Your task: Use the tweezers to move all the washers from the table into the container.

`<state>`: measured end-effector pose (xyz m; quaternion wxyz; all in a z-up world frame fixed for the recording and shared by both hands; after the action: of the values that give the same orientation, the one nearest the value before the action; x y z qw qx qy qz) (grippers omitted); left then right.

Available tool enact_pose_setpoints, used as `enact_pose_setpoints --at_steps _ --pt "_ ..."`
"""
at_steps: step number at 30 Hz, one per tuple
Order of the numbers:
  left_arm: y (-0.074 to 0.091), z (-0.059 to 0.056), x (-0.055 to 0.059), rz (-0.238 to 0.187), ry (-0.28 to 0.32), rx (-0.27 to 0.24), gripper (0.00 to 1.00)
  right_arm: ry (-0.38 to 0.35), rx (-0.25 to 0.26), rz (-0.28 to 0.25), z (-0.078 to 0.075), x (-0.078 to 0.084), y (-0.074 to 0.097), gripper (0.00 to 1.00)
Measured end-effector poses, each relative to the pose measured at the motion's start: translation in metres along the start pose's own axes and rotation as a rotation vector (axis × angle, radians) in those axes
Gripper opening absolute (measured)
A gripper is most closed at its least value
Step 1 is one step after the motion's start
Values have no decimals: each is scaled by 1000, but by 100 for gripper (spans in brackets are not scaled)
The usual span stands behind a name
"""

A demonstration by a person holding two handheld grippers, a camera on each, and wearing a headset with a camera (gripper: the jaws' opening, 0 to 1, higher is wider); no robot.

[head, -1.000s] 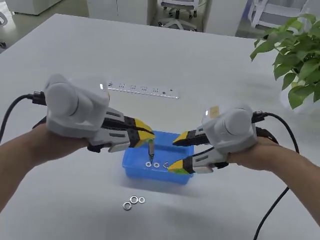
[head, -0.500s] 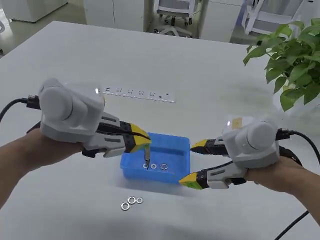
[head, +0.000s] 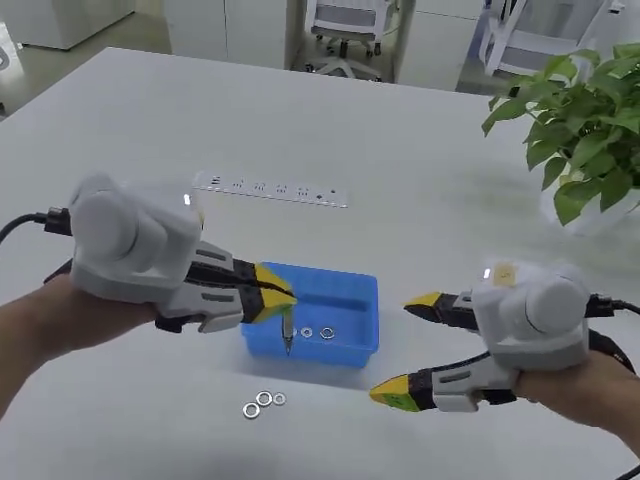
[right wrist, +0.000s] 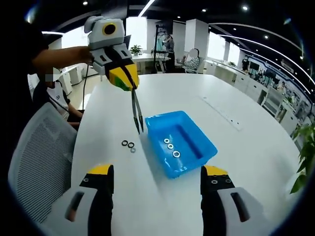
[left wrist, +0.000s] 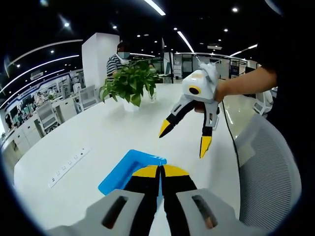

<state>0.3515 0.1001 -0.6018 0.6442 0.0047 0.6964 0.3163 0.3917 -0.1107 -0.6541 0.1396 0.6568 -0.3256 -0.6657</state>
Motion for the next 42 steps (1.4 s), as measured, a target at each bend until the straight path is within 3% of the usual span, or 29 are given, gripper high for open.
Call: enact_pose_setpoints --at_steps 14,24,42 --pt "-6 -12 14 -5 15 14 5 -48 37 -52 13 17 6 87" --pt "-13 -14 24 -1 25 20 5 -91 65 -85 18 25 9 100" --pt "-15 -16 41 27 37 26 5 -97 50 -43 27 33 5 100"
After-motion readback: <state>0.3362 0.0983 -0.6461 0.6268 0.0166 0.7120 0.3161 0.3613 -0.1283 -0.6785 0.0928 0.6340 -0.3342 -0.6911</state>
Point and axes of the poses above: the centre of the closed fingertips' face, and the gripper's own axes: y roughly backward along the fingers, z roughly to its left, x roughly out of its underside, the point moved 8 cm from there along y, roughly backward along the fingers, and after that the axes turned 4 degrees about x, right-handed, at the moved point
